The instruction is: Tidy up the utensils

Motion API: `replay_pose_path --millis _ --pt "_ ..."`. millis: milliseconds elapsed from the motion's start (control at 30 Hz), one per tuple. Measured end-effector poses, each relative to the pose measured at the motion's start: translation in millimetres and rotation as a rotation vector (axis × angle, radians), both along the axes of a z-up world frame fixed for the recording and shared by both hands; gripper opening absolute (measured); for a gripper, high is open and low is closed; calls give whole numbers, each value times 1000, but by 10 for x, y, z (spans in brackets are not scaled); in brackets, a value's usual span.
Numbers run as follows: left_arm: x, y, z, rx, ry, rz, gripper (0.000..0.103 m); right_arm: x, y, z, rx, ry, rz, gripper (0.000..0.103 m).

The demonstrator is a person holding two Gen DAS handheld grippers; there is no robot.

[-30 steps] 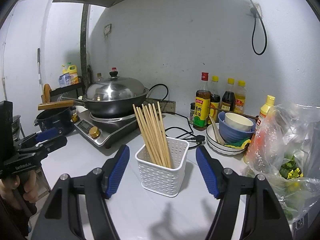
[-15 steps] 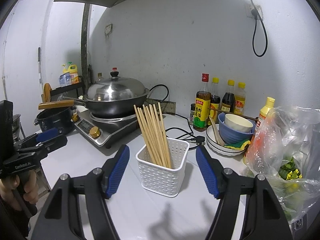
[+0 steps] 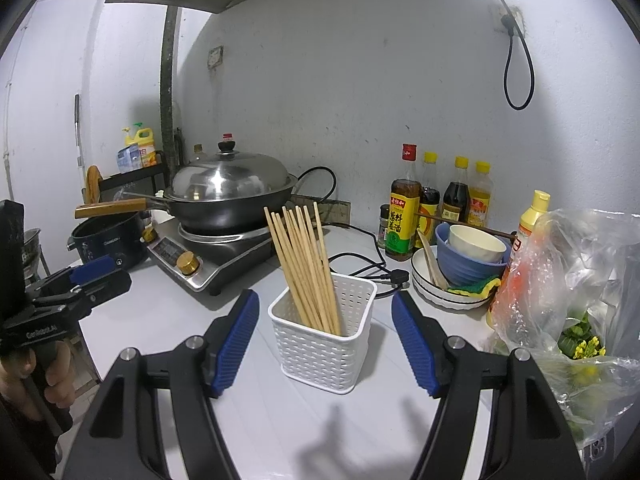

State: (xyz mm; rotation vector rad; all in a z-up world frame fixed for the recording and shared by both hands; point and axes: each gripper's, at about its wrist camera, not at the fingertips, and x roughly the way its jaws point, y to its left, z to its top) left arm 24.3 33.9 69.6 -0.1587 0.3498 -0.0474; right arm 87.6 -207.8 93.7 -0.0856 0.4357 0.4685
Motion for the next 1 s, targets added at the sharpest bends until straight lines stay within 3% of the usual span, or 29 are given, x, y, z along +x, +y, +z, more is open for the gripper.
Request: replay_pose_path --millis 1000 --pt "65 -77 28 13 8 8 81 114 -83 -129 -3 22 7 67"
